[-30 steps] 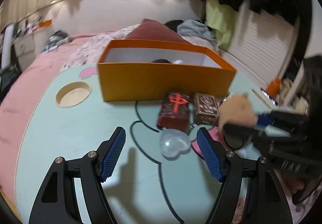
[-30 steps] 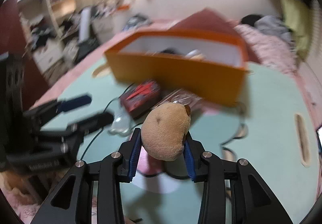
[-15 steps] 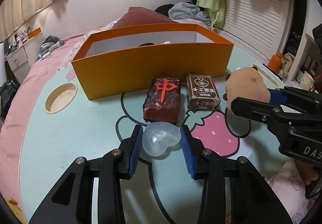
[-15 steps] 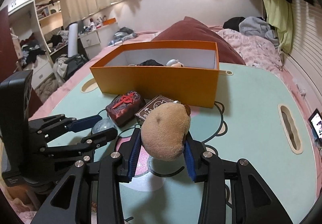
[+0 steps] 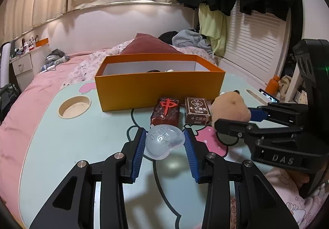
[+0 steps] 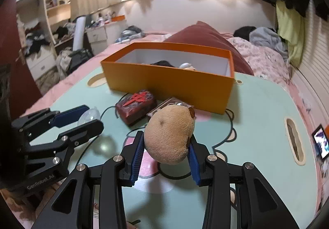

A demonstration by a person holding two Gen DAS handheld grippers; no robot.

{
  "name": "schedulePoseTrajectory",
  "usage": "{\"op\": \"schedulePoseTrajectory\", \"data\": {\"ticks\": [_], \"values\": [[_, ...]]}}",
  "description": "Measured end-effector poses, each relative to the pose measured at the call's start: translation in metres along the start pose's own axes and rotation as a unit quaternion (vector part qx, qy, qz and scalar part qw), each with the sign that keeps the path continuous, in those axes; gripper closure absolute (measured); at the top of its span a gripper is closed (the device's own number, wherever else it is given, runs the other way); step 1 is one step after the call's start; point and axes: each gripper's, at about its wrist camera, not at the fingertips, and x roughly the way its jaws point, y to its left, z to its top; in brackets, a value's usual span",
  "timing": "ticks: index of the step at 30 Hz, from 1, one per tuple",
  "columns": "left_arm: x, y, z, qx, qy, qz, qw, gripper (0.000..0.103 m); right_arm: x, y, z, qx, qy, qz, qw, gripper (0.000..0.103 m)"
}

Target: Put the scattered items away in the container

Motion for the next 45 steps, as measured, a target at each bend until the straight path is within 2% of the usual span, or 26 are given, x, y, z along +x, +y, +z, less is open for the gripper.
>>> {"op": "schedulePoseTrajectory", "data": {"ticks": [5,10,45], "values": [[0.003,-0.005,-0.002,0.006,0.002,0.004,1.0,0.064,0.003,0.01,-0.003,-0.025,0.007,-0.001,1.0,0.065],[0.005,-0.012,-0.003,0.02,0.006,0.006,0.9998,0.063,0.004,0.011,-0.003,-0.023,0.01,0.0,1.0,0.065],[0.006,-0.011,-0.004,0.015,0.01,0.005,0.9998,0.063,0.007,0.011,-0.003,-0.024,0.017,0.005,1.0,0.064]]}}
